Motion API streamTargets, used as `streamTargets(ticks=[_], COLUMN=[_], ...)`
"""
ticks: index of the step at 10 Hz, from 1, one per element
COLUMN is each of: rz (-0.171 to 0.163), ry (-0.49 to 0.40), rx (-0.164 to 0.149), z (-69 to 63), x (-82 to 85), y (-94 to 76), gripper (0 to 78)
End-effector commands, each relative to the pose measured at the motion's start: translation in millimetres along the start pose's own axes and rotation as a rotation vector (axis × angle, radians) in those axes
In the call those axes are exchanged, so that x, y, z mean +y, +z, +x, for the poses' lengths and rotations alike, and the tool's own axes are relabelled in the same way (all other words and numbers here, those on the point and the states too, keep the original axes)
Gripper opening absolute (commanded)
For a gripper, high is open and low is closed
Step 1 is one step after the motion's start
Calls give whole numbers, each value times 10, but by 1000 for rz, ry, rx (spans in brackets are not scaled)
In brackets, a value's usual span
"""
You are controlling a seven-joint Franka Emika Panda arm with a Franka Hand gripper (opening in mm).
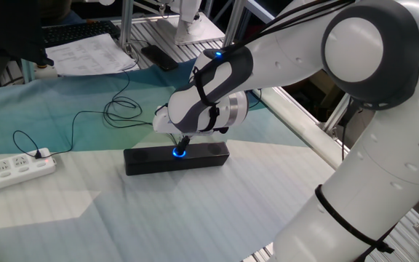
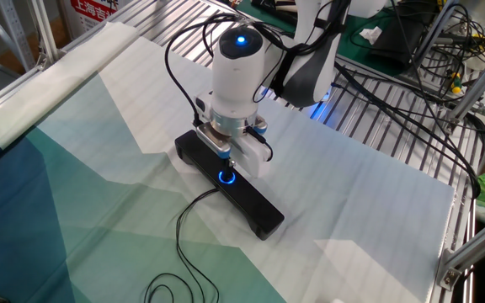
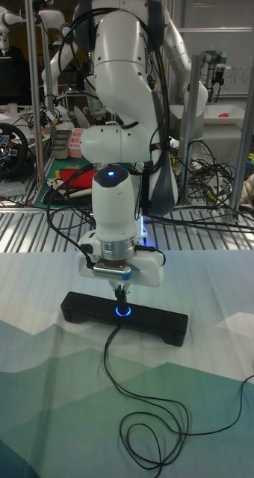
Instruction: Turn the knob to increase the volume of the speaker
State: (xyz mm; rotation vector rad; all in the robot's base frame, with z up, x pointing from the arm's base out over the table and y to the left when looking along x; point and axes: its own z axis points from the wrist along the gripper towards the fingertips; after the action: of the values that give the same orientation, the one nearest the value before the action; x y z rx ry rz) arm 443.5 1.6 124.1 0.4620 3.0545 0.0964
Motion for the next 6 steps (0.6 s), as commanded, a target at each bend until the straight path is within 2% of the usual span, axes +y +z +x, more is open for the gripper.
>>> streamTargets(ticks=[1, 5, 6], rz=[-1, 1, 1], ry=[0, -7, -7], rx=[-8, -7, -7], z=[-7, -7, -7], x=[3, 4, 4], y=[-8, -8, -8], gripper=[0, 0, 774])
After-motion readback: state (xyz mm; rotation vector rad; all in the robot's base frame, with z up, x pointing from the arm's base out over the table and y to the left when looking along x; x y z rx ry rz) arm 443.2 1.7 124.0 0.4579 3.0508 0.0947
